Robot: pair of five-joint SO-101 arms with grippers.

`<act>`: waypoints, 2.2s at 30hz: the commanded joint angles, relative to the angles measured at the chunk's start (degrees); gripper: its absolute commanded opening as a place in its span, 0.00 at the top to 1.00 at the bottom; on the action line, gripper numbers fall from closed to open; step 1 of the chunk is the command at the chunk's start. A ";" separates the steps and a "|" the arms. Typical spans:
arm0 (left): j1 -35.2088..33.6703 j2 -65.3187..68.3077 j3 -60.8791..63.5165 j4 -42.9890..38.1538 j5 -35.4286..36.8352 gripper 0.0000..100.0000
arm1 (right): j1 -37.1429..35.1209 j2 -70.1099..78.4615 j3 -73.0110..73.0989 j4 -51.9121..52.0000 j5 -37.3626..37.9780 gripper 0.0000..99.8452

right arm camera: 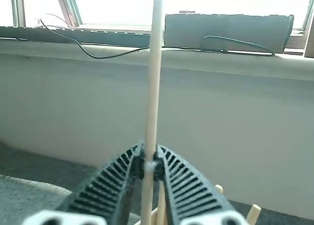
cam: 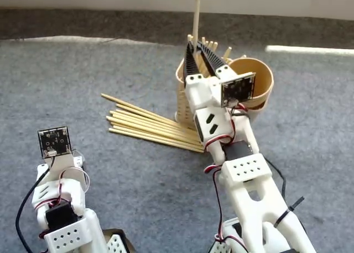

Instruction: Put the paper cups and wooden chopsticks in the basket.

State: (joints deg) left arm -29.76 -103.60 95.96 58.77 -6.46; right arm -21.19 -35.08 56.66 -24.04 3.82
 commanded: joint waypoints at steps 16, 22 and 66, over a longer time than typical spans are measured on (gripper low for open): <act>-0.57 -0.22 1.19 -1.14 -0.53 0.86 | 1.27 -2.51 -0.22 -0.13 -0.26 0.89; -0.57 -0.22 1.19 -1.14 -0.53 0.86 | 1.01 -16.84 -0.57 14.55 -0.53 0.89; -0.57 -0.22 1.19 -1.14 -0.53 0.86 | -22.29 -3.82 -22.73 73.10 3.16 0.89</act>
State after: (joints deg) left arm -29.76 -103.60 95.96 58.77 -6.46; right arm -41.41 -41.76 37.41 49.10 4.00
